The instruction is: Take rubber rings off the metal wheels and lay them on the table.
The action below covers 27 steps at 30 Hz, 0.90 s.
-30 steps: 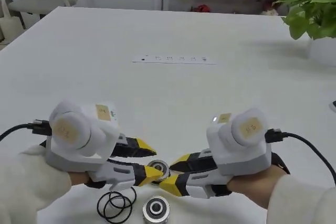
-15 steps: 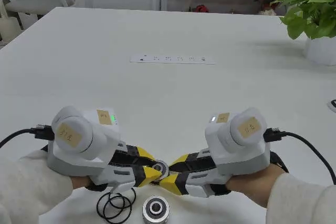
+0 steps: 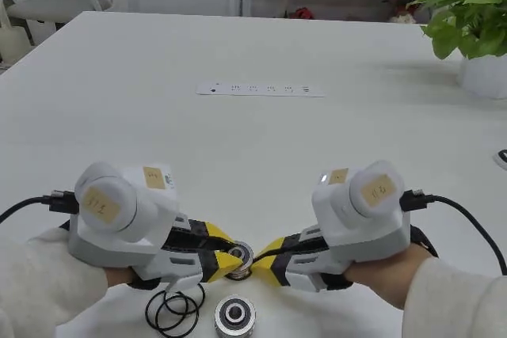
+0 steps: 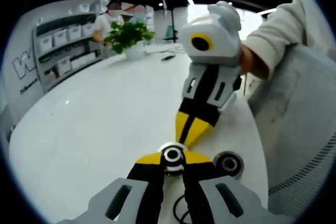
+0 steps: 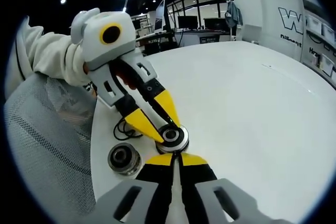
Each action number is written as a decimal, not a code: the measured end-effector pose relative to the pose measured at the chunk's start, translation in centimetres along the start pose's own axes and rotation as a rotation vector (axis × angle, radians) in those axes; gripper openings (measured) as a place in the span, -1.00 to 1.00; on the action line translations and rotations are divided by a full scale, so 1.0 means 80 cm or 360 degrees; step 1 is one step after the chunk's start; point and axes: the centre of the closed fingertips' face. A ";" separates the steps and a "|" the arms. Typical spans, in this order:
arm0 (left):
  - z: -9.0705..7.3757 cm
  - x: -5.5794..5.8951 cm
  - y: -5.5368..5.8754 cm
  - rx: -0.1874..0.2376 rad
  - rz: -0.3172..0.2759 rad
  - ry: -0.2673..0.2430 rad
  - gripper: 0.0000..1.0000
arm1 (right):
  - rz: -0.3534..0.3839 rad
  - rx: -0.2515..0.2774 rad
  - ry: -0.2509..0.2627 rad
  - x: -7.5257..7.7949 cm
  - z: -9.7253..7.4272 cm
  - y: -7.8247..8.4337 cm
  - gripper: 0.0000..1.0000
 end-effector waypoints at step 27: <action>0.000 0.000 0.000 0.0023 0.0013 -0.0011 -0.73 | 0.0700 0.0080 -0.0002 0.010 -0.010 -0.002 -1.00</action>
Point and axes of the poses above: the centre of the closed fingertips' face, and the gripper's own axes: z roughly forward along the fingers, x roughly to its right, y roughly out of its underside, and after that the axes turned 3 degrees about x, right-handed
